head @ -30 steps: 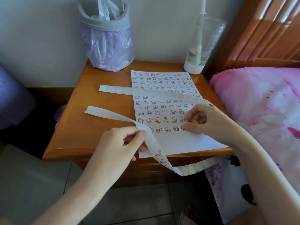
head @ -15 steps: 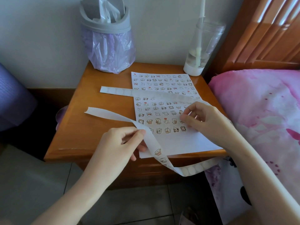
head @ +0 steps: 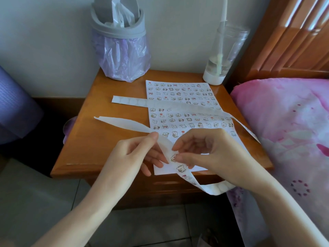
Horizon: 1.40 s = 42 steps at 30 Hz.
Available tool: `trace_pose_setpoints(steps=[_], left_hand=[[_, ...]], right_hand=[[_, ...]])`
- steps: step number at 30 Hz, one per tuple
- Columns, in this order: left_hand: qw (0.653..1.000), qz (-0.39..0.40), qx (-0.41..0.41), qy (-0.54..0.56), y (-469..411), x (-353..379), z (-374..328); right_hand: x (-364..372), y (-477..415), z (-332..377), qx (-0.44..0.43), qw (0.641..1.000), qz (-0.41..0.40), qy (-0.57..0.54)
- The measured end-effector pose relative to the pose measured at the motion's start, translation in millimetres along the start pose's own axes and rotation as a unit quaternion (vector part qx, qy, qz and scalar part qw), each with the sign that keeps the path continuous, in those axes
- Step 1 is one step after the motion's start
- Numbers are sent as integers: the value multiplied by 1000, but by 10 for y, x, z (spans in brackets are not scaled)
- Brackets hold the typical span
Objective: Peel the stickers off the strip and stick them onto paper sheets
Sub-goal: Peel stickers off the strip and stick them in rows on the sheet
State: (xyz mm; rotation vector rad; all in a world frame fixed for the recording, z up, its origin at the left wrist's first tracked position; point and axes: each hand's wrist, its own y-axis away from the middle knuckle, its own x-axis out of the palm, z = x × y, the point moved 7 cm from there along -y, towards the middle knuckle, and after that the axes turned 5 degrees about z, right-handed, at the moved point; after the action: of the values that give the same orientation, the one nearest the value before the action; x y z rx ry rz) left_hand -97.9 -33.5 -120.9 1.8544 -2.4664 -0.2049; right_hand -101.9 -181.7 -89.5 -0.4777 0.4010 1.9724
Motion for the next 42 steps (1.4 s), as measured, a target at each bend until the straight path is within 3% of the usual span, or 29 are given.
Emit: trace_pose_setpoints(steps=[6, 23, 31, 35, 42], left_hand=[[998, 21, 17, -53, 37, 39, -68], [997, -7, 19, -71, 33, 25, -76], [997, -19, 16, -76, 20, 11, -38], [996, -15, 17, -89, 19, 5, -4], [995, -14, 21, -101, 29, 16, -6]], right_hand=[[-7, 4, 14, -2, 999, -20, -26], [-3, -21, 46, -15, 996, -67, 53], [-131, 26, 130, -43, 997, -38, 42], [-502, 61, -26, 18, 996, -85, -20], [-806, 73, -507, 158, 984, -77, 12]])
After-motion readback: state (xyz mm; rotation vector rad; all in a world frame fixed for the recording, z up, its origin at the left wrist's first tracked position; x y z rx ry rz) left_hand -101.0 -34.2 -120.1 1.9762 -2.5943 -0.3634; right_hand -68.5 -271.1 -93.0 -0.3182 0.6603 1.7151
